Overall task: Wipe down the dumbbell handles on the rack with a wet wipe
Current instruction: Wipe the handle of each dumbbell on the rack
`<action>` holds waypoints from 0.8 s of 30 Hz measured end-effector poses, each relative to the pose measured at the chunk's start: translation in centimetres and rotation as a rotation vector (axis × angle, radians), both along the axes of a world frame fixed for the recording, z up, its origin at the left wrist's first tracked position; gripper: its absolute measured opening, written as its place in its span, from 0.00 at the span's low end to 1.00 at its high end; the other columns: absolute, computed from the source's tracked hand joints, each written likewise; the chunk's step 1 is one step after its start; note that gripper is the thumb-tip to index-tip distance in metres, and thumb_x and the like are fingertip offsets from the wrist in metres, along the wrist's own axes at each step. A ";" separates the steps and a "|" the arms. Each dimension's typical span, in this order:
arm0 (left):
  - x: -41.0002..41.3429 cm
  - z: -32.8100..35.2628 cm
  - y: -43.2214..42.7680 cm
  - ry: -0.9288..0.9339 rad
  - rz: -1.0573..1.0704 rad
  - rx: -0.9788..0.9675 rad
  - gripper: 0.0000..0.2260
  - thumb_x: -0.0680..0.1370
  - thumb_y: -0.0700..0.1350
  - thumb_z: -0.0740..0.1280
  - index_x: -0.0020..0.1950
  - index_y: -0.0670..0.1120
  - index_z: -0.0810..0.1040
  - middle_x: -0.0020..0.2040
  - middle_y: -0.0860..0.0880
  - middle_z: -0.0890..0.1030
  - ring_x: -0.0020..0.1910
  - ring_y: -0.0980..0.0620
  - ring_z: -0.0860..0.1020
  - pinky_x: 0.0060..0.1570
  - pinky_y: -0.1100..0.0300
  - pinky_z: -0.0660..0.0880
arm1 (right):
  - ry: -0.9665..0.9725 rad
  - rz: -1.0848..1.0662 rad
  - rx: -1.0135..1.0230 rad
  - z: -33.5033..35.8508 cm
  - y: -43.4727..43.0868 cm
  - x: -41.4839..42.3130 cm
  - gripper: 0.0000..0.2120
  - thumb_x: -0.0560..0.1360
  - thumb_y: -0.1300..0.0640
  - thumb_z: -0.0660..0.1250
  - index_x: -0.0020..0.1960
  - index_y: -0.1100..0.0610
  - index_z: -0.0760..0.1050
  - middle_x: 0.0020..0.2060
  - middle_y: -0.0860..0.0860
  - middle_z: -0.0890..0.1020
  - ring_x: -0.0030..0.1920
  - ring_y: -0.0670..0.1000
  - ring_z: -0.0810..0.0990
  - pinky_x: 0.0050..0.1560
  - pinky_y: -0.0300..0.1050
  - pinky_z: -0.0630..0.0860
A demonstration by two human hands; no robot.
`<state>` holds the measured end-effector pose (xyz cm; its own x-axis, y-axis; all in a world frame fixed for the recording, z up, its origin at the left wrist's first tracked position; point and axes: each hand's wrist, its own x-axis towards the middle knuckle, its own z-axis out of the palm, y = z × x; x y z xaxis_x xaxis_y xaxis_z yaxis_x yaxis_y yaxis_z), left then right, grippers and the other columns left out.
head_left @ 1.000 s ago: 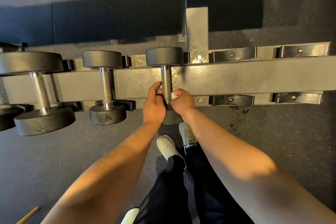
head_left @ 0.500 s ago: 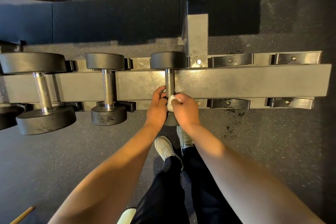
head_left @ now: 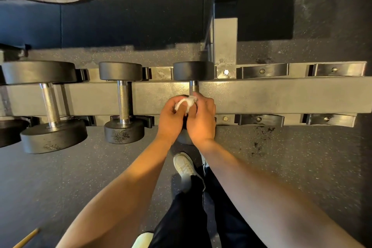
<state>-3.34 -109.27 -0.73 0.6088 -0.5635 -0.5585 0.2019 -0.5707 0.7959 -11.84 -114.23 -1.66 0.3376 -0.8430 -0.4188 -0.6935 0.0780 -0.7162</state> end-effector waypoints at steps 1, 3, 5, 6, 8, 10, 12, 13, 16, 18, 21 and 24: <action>0.5 -0.2 -0.5 -0.017 0.062 0.006 0.08 0.83 0.41 0.65 0.60 0.49 0.79 0.52 0.54 0.83 0.49 0.61 0.80 0.50 0.66 0.77 | 0.024 -0.001 -0.031 0.0 0.1 0.1 0.19 0.83 0.56 0.57 0.74 0.50 0.67 0.63 0.51 0.69 0.62 0.52 0.70 0.54 0.50 0.74; 1.5 -0.6 -1.7 0.030 0.225 0.017 0.07 0.82 0.42 0.65 0.58 0.50 0.80 0.52 0.51 0.83 0.51 0.54 0.81 0.54 0.58 0.79 | 0.051 0.009 -0.099 -0.1 0.2 0.2 0.20 0.83 0.55 0.59 0.74 0.51 0.65 0.63 0.52 0.69 0.62 0.53 0.72 0.50 0.51 0.77; 2.1 -1.0 -3.1 0.133 0.323 0.037 0.08 0.81 0.43 0.66 0.58 0.53 0.80 0.53 0.46 0.84 0.51 0.47 0.82 0.56 0.50 0.80 | 0.066 0.040 -0.132 -0.5 0.1 -0.2 0.22 0.81 0.53 0.63 0.74 0.49 0.65 0.64 0.51 0.69 0.62 0.53 0.73 0.50 0.52 0.78; 2.2 -1.2 -3.8 0.178 0.339 0.051 0.09 0.81 0.43 0.65 0.57 0.55 0.79 0.54 0.45 0.84 0.50 0.46 0.82 0.54 0.49 0.80 | 0.066 0.042 -0.120 -0.7 -0.1 -0.4 0.23 0.81 0.53 0.63 0.74 0.48 0.64 0.64 0.50 0.69 0.62 0.53 0.74 0.51 0.53 0.78; 2.1 -1.5 -5.0 0.233 0.366 0.073 0.10 0.82 0.40 0.64 0.56 0.55 0.77 0.50 0.44 0.83 0.43 0.48 0.79 0.46 0.53 0.79 | 0.059 0.025 -0.077 -1.1 -0.5 -0.8 0.24 0.80 0.53 0.64 0.74 0.45 0.63 0.65 0.48 0.69 0.60 0.52 0.76 0.51 0.55 0.79; 1.8 -1.8 -5.9 0.256 0.369 0.085 0.08 0.81 0.38 0.63 0.55 0.51 0.77 0.45 0.45 0.81 0.40 0.51 0.76 0.38 0.58 0.76 | 0.034 0.018 -0.087 -1.3 -0.8 -1.2 0.23 0.81 0.53 0.63 0.74 0.45 0.64 0.64 0.48 0.70 0.55 0.52 0.78 0.48 0.56 0.80; 1.4 -2.3 -6.4 0.289 0.352 0.097 0.07 0.81 0.37 0.63 0.55 0.48 0.77 0.42 0.46 0.80 0.37 0.53 0.74 0.35 0.61 0.75 | -0.005 0.033 -0.119 -1.4 -1.0 -1.6 0.22 0.81 0.53 0.64 0.73 0.47 0.65 0.63 0.49 0.72 0.52 0.52 0.79 0.46 0.56 0.80; 1.2 -2.5 -6.5 0.317 0.351 0.103 0.08 0.82 0.37 0.63 0.57 0.46 0.78 0.43 0.46 0.80 0.37 0.53 0.74 0.34 0.63 0.75 | -0.015 0.038 -0.123 -1.5 -1.1 -1.8 0.22 0.81 0.53 0.64 0.73 0.47 0.66 0.62 0.49 0.72 0.52 0.52 0.79 0.46 0.55 0.80; 0.6 -2.8 -6.3 0.468 0.363 0.073 0.13 0.83 0.38 0.62 0.66 0.45 0.78 0.53 0.43 0.84 0.44 0.51 0.81 0.37 0.64 0.78 | -0.037 0.017 -0.118 -1.6 -1.3 -2.1 0.22 0.80 0.53 0.65 0.73 0.48 0.67 0.62 0.49 0.74 0.53 0.52 0.79 0.48 0.53 0.80; 0.5 -2.5 -6.2 0.569 0.353 0.040 0.15 0.84 0.36 0.59 0.68 0.45 0.76 0.53 0.41 0.84 0.42 0.51 0.83 0.37 0.61 0.79 | -0.053 0.012 -0.134 -1.6 -1.3 -2.2 0.22 0.80 0.54 0.66 0.73 0.49 0.68 0.62 0.50 0.75 0.53 0.51 0.79 0.48 0.49 0.79; 1.0 -2.6 -6.0 0.577 0.231 0.028 0.14 0.84 0.34 0.57 0.64 0.42 0.79 0.46 0.44 0.84 0.39 0.52 0.83 0.39 0.60 0.80 | -0.079 0.014 -0.171 -1.9 -1.4 -2.3 0.21 0.80 0.55 0.66 0.72 0.51 0.70 0.62 0.50 0.75 0.53 0.50 0.79 0.47 0.42 0.75; 1.1 -3.0 -5.6 0.515 0.116 0.072 0.15 0.84 0.33 0.57 0.56 0.45 0.83 0.47 0.45 0.85 0.46 0.50 0.83 0.50 0.59 0.80 | -0.094 0.004 -0.203 -2.1 -1.2 -2.2 0.17 0.83 0.54 0.62 0.71 0.51 0.71 0.60 0.49 0.76 0.53 0.48 0.79 0.48 0.42 0.76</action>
<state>-2.21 -114.91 -3.70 0.3014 -0.4578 -0.8364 0.6218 -0.5707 0.5364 -14.06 -115.42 -3.74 0.3705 -0.9054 -0.2075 -0.6232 -0.0766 -0.7783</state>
